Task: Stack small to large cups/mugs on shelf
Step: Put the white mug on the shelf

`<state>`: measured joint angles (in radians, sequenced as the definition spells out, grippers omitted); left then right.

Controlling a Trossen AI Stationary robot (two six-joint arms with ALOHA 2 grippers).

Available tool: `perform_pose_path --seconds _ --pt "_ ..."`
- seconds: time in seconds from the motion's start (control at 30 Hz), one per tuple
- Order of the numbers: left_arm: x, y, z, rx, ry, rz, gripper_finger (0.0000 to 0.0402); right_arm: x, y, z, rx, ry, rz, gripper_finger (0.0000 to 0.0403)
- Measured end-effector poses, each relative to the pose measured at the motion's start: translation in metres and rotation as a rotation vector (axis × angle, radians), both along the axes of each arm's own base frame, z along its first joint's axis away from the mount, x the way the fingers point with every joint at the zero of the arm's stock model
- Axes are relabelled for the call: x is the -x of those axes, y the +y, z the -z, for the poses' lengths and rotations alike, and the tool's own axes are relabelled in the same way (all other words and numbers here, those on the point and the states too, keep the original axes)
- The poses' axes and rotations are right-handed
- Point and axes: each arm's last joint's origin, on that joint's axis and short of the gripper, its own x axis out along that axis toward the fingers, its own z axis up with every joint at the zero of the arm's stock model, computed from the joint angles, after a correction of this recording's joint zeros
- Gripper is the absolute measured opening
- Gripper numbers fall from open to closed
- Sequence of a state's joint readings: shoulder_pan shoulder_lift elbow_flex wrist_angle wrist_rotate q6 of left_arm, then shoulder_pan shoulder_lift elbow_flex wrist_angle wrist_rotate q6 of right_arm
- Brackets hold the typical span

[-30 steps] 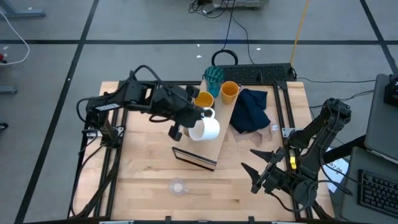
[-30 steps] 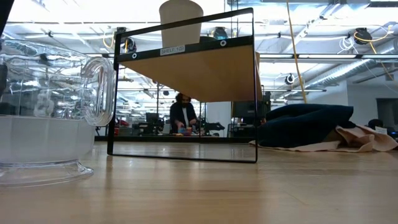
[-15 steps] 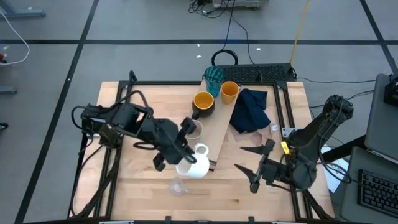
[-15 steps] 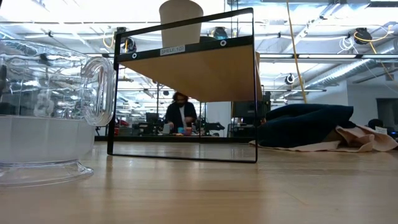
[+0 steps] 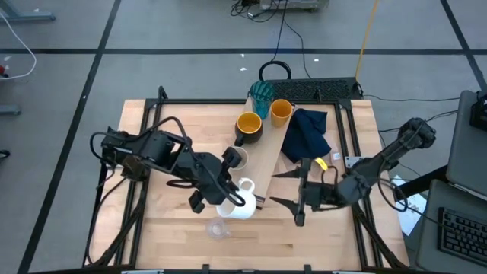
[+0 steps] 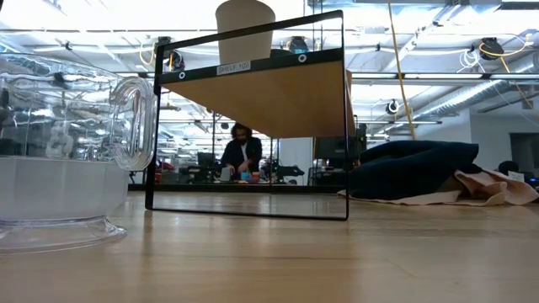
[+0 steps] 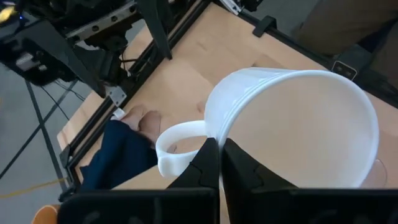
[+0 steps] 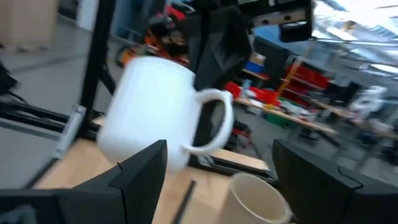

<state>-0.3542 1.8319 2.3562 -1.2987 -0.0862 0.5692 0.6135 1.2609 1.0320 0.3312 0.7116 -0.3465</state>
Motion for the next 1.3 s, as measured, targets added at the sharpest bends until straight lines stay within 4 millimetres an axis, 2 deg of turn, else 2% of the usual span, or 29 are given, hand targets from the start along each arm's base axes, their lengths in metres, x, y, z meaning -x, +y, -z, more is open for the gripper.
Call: perform_pose_path --seconds 0.17,0.3,0.57,0.93,1.3 --pt "-0.003 0.0 0.003 -0.003 0.014 -0.007 0.0 -0.011 -0.017 -0.001 -0.089 -0.009 -0.094 0.0279" --pt "-0.003 0.001 0.003 -0.003 0.013 -0.01 0.0 -0.017 -0.029 0.0 -0.094 0.001 -0.084 0.0279" --pt "-0.003 0.001 0.003 -0.002 0.016 -0.013 0.0 -0.037 -0.044 0.008 -0.147 0.008 -0.173 0.0279" --pt "-0.003 0.002 0.003 0.007 0.021 -0.028 0.0 -0.043 -0.05 0.006 -0.168 -0.032 -0.204 0.0279" --pt "-0.003 0.002 0.004 0.008 0.023 -0.038 0.0 -0.063 -0.057 0.021 -0.205 -0.015 -0.25 0.0279"
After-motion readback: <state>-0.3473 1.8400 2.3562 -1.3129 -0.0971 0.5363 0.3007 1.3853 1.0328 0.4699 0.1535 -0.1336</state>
